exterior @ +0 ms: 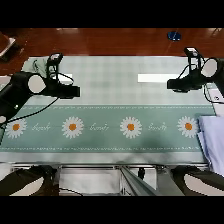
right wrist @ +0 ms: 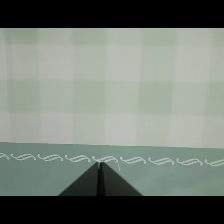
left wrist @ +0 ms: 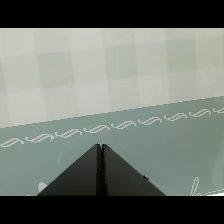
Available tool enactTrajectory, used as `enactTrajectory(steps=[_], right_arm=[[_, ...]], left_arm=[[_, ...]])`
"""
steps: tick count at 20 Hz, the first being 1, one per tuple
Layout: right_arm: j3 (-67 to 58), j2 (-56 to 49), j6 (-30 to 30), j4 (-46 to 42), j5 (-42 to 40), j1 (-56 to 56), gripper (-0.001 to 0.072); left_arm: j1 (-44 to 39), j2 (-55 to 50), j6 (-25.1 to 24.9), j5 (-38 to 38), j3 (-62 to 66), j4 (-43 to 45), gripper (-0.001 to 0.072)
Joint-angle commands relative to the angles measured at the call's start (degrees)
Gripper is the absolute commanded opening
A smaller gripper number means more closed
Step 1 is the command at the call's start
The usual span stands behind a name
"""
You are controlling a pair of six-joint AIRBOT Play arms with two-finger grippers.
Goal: Fold the shirts.
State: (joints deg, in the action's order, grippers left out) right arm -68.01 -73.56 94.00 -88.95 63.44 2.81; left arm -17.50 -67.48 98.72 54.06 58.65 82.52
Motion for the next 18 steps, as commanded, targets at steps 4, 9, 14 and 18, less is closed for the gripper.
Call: enactTrajectory(steps=[4, 9, 14, 18], right_arm=[[0.0, 0.0, 0.0, 0.0, 0.0, 0.0, 0.0020], [0.0, 0.0, 0.0, 0.0, 0.0, 0.0, 0.0020], [0.0, 0.0, 0.0, 0.0, 0.0, 0.0, 0.0020], [0.0, 0.0, 0.0, 0.0, 0.0, 0.0, 0.0020]], left_arm=[[0.0, 0.0, 0.0, 0.0, 0.0, 0.0, 0.0018], [0.0, 0.0, 0.0, 0.0, 0.0, 0.0, 0.0018], [0.0, 0.0, 0.0, 0.0, 0.0, 0.0, 0.0018], [0.0, -0.4, 0.0, -6.6, 0.0, 0.0, 0.0018]])
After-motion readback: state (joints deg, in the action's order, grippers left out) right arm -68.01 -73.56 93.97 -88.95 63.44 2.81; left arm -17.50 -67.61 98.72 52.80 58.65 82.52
